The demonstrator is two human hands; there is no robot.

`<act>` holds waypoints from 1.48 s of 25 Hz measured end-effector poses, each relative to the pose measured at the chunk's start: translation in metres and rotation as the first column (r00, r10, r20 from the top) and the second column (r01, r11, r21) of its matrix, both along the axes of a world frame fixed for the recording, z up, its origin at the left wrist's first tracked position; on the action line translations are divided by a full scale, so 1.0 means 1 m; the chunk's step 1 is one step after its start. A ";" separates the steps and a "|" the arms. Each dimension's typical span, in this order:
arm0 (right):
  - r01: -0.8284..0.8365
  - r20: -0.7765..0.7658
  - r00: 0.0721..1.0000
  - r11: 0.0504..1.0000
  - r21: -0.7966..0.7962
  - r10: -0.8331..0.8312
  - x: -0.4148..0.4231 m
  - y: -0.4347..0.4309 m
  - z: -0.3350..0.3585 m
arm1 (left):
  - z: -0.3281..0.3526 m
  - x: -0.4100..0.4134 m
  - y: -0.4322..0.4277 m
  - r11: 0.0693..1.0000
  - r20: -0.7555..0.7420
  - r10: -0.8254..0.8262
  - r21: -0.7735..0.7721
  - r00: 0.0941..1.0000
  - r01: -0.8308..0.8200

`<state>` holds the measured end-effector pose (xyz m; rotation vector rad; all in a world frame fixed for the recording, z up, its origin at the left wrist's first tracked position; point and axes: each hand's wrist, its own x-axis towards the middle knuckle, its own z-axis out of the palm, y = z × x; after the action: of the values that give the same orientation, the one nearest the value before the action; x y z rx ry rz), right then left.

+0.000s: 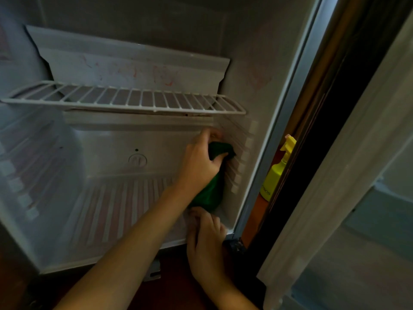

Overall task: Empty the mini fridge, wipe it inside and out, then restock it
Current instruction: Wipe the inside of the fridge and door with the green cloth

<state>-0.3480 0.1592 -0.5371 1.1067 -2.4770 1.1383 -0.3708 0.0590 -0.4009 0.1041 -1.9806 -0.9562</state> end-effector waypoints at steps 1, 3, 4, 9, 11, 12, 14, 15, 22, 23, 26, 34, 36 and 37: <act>-0.003 0.006 1.000 1.000 0.007 0.003 0.000 0.000 0.001 | 0.005 -0.002 -0.003 1.000 0.018 -0.001 -0.006 1.000 0.001; 0.005 0.009 1.000 1.000 -0.003 -0.005 -0.001 0.000 0.001 | 0.012 -0.012 -0.011 0.999 0.043 0.049 -0.006 0.998 -0.049; 0.010 0.010 1.000 1.000 -0.012 -0.010 0.001 -0.001 0.001 | 0.015 -0.015 -0.015 0.997 0.043 0.075 0.034 0.996 -0.076; 0.025 0.027 0.999 0.999 -0.031 -0.024 0.003 0.000 0.004 | 0.003 0.004 0.015 1.000 0.026 -0.001 0.016 1.000 0.000; 0.035 0.036 0.999 0.998 -0.050 -0.033 0.004 0.001 0.005 | 0.003 0.001 0.015 0.999 0.020 0.033 0.009 0.999 -0.033; 0.027 0.048 0.999 0.998 -0.056 -0.024 0.005 0.001 0.006 | 0.005 -0.009 0.007 0.996 0.031 0.085 0.032 0.996 -0.086; 0.010 0.068 0.998 0.999 -0.050 -0.007 0.004 0.002 0.007 | 0.014 -0.029 -0.016 0.973 0.086 0.164 0.151 0.983 -0.175; 0.004 0.065 0.998 0.999 -0.041 -0.002 0.004 0.002 0.008 | 0.017 -0.033 -0.023 0.963 0.110 0.180 0.185 0.978 -0.198; 0.026 0.147 0.989 1.000 0.013 -0.028 0.003 0.000 0.003 | 0.005 0.005 0.020 0.996 0.028 0.034 0.083 0.999 -0.037; 0.020 0.132 0.991 1.000 0.004 -0.021 0.002 0.001 0.003 | 0.006 0.000 0.015 0.994 0.031 0.057 0.091 0.998 -0.060; 0.028 0.110 0.994 1.000 -0.006 -0.027 0.004 0.001 0.006 | 0.016 -0.029 -0.015 0.961 0.094 0.150 0.219 0.984 -0.168; 0.041 0.072 0.997 0.998 -0.039 -0.039 0.000 -0.002 -0.003 | -0.002 0.003 0.024 0.984 -0.009 0.048 0.175 0.999 -0.045; 0.052 0.002 0.999 0.996 -0.072 -0.052 -0.002 -0.004 -0.006 | 0.004 -0.010 0.011 0.976 0.008 0.113 0.188 0.994 -0.113; 0.063 -0.027 0.998 0.995 -0.075 -0.065 -0.003 -0.005 -0.008 | 0.009 -0.020 0.000 0.958 0.052 0.140 0.246 0.989 -0.148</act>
<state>-0.3508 0.1545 -0.5447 1.0096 -2.4086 1.1775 -0.3903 0.0588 -0.3915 0.4032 -1.8476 -1.1090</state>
